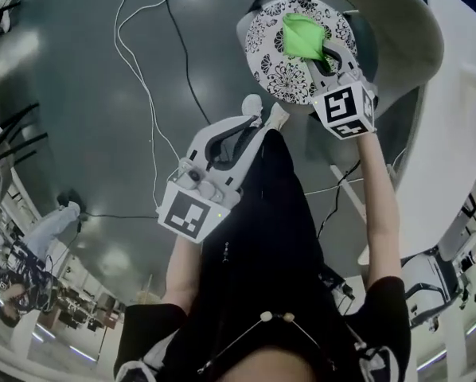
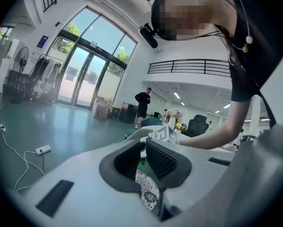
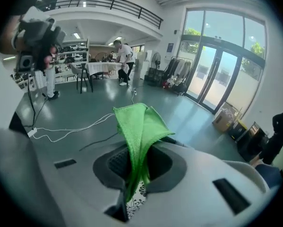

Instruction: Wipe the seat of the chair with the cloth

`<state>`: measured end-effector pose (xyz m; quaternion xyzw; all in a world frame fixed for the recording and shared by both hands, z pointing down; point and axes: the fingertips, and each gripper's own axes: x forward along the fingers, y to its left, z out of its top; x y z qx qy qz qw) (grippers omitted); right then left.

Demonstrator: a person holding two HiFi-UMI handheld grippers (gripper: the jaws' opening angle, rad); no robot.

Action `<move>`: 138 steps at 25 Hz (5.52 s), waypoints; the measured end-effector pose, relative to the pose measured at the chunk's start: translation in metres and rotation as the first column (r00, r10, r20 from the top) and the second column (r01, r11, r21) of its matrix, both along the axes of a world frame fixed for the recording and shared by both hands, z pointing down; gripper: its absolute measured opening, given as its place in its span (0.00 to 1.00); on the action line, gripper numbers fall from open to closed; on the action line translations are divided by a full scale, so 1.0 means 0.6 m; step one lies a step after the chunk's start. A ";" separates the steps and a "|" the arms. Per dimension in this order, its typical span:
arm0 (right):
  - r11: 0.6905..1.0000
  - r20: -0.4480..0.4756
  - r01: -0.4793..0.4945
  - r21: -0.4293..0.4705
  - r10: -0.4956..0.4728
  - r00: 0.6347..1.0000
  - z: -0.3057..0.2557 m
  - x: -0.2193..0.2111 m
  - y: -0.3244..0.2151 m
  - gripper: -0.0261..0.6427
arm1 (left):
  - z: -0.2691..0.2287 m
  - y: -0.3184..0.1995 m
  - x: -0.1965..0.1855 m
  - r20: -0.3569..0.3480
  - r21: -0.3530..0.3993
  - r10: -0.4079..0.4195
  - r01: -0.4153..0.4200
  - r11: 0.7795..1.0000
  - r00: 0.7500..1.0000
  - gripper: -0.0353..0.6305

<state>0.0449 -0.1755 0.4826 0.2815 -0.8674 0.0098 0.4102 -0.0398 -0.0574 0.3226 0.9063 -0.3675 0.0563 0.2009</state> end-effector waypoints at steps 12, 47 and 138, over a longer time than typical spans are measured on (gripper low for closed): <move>0.983 -0.141 -0.046 -0.178 0.021 0.990 0.391 0.021 -0.073 0.12 | 0.213 -0.027 0.023 0.071 -0.144 -0.008 0.018 0.989 0.997 0.09; 0.674 -0.135 0.315 -0.668 -0.526 0.839 0.455 0.023 0.319 0.12 | 0.240 -0.057 0.033 0.111 -0.079 -0.039 0.048 0.996 0.993 0.09; 0.731 0.579 -0.650 0.206 0.445 0.683 -0.606 0.186 0.246 0.11 | -0.395 -0.008 0.047 -0.014 0.324 0.002 0.002 0.946 1.000 0.09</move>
